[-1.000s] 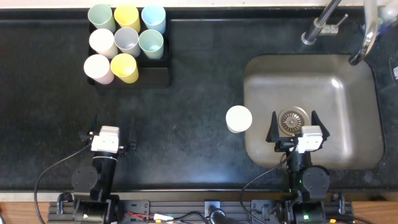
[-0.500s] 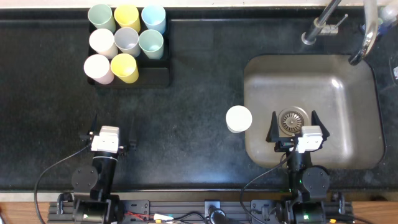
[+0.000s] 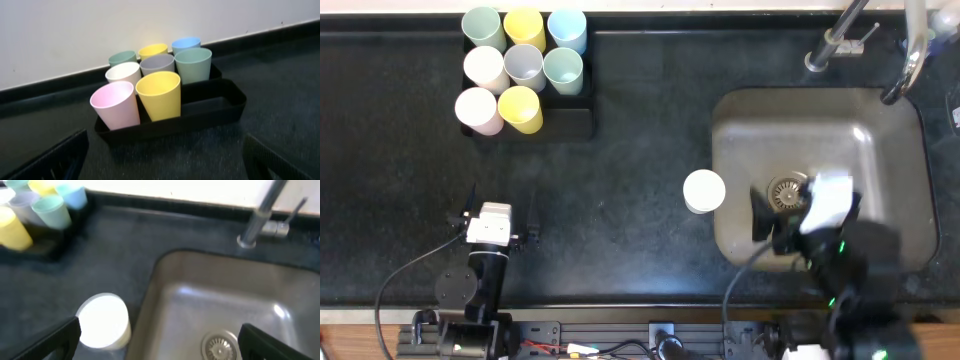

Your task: Store Cups

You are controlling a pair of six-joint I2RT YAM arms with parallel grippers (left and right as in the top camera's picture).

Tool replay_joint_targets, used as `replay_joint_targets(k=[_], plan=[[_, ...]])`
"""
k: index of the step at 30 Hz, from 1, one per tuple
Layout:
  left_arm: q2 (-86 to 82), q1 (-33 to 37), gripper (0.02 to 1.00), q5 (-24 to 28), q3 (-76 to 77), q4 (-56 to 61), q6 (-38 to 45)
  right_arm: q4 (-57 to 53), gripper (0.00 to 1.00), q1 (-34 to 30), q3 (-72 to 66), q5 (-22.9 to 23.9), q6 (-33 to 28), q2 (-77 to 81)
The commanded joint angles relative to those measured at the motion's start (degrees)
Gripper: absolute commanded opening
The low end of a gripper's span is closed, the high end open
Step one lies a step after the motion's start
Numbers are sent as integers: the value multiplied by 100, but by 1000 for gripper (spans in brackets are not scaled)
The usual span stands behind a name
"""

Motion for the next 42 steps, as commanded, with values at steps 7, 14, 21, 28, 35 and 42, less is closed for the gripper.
replay_joint_targets(k=[7,14,21,28,35,42], plan=[[-57,-35,998,-9,-11,-17,-63,-2308,998,437,3097,308,-184,4085],[-57,-35,998,-9,-11,-17,-63,-2946,998,970,3128,332,-1152,5292],[-57,-35,998,-7,-11,-17,-63,-2680,998,964,3128,11,-1547,6033],[-57,-35,998,-7,-11,-17,-63,-2516,998,949,3128,188,-1628,6605],[-57,-35,998,-9,-11,-17,-63,-2339,974,949,3128,332,-1631,6859],[-57,-35,998,-7,-11,-17,-63,-2308,783,962,3126,308,-1631,6891]])
